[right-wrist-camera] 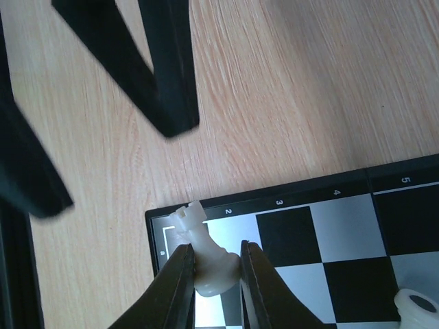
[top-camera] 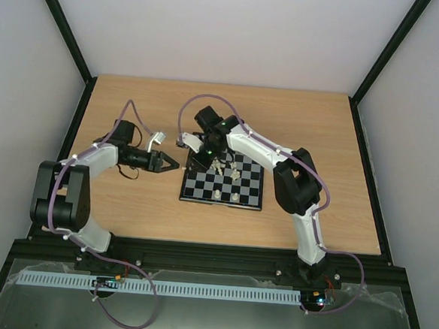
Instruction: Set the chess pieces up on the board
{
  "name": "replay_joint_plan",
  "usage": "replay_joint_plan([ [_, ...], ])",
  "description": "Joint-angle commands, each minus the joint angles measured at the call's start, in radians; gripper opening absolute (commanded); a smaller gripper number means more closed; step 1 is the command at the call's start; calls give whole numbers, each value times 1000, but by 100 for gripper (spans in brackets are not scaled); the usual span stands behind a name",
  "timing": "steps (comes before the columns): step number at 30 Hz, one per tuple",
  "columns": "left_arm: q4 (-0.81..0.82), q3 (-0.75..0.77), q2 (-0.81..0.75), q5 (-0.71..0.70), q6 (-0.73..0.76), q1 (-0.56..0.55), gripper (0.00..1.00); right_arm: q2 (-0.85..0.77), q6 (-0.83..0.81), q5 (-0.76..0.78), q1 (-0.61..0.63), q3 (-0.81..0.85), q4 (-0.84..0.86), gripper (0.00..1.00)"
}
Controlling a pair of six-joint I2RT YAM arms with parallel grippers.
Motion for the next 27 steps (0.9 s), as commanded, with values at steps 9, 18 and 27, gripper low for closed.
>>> replay_joint_plan([
  [9,29,48,111,116,-70,-75,39,-50,33,-53,4,-4,-28,11],
  [18,53,46,124,61,-102,-75,47,-46,35,-60,4,-5,-29,11],
  [27,72,41,138,89,-102,-77,33,-45,38,-63,3,-17,-28,11],
])
